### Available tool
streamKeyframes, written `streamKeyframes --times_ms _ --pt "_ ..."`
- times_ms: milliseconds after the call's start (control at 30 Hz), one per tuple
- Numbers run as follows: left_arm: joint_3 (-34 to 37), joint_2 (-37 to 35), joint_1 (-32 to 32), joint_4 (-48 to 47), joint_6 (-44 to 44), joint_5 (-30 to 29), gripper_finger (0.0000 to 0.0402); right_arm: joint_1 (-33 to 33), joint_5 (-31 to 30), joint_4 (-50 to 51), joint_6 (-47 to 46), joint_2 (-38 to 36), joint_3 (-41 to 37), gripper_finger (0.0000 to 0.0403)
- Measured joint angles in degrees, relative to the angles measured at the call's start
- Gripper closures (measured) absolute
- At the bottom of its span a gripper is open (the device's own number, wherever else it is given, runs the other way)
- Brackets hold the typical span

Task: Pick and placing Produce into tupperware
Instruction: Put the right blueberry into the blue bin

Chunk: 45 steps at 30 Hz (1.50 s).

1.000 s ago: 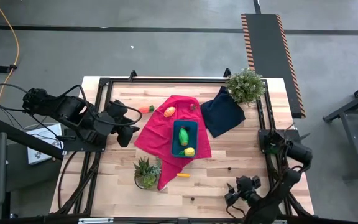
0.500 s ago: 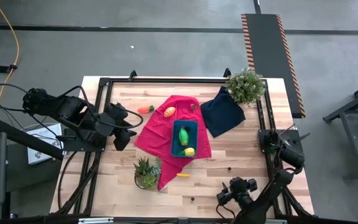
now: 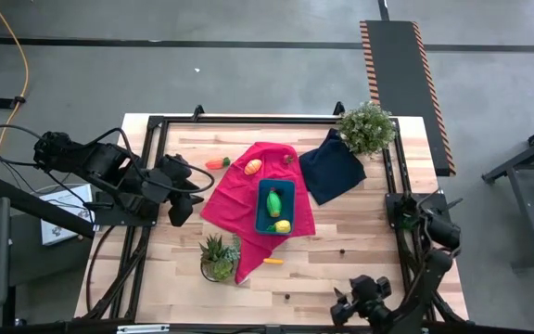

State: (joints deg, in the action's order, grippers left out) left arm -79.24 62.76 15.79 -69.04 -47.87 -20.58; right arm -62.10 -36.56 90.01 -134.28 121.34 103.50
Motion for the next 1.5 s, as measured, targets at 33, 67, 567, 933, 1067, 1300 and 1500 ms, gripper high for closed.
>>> streamKeyframes --times_ms 33,67,567,933,1067,1300,1500 --pt "0.00 0.00 0.01 0.08 -0.31 0.00 0.0236 -0.39 -0.19 0.01 0.11 -0.85 -0.09 0.0156" --pt "0.00 0.00 0.00 0.09 -0.69 0.00 0.0236 -0.86 -0.34 -0.03 0.19 -1.74 -0.36 0.0156" --pt "-0.02 0.00 0.00 6.82 -10.59 -3.89 0.0236 -6.73 8.64 0.08 -1.22 -12.59 -16.44 0.0156" --pt "-0.02 0.00 0.00 7.50 -9.53 -3.59 0.0236 -5.29 8.30 0.03 7.45 -12.68 -16.55 0.0156" --pt "-0.02 0.00 -0.01 7.45 -8.49 -2.93 0.0236 -5.97 10.11 -0.05 24.52 -12.68 -13.09 0.0156" --pt "-0.02 0.00 0.00 7.58 -8.05 -1.03 0.0236 -5.77 16.89 0.01 48.98 -12.70 -9.81 0.0156" --pt "-0.02 0.00 0.01 7.73 -9.00 -1.05 0.0236 -5.95 11.99 -0.01 47.85 -16.96 -9.81 0.0156"
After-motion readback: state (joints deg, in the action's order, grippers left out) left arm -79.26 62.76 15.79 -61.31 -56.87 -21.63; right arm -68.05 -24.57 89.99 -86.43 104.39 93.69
